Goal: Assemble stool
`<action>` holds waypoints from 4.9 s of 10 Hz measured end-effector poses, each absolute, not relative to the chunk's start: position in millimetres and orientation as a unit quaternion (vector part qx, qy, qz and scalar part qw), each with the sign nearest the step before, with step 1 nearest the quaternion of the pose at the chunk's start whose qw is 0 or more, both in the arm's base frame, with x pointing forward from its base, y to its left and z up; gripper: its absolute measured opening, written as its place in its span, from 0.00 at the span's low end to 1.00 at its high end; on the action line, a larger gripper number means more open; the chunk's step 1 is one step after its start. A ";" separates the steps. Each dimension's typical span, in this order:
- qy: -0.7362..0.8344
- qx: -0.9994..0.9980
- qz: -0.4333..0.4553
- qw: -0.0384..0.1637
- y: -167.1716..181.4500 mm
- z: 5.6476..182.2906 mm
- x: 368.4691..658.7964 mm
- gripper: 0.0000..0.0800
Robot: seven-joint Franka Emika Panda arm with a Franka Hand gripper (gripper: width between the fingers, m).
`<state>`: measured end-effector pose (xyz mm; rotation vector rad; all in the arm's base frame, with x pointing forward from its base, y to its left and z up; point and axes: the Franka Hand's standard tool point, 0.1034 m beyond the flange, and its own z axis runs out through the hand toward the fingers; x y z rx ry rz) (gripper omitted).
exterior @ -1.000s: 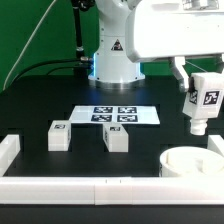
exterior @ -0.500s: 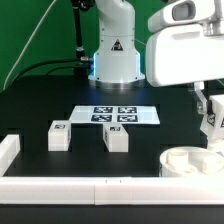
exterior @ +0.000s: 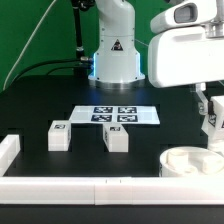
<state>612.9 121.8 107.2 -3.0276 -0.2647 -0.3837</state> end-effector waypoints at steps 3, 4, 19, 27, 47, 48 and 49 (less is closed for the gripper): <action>-0.084 -0.988 -0.124 0.040 120.9 102.7 611.6 0.42; -0.083 -0.988 -0.123 0.040 119.8 100.7 612.1 0.42; -0.077 -0.983 -0.163 0.040 121.1 79.8 615.0 0.42; -0.078 -0.982 -0.169 0.038 121.1 79.6 614.7 0.80; 0.040 -0.997 0.054 0.028 121.5 83.9 630.1 0.49; 0.070 -0.996 0.055 0.026 121.1 83.7 630.0 0.43; 0.101 -0.993 0.056 0.025 120.6 83.6 630.0 0.43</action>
Offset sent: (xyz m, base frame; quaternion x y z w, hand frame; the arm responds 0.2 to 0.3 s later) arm 0.0074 -0.0079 -0.0031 -0.0095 0.0044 -0.0051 0.9999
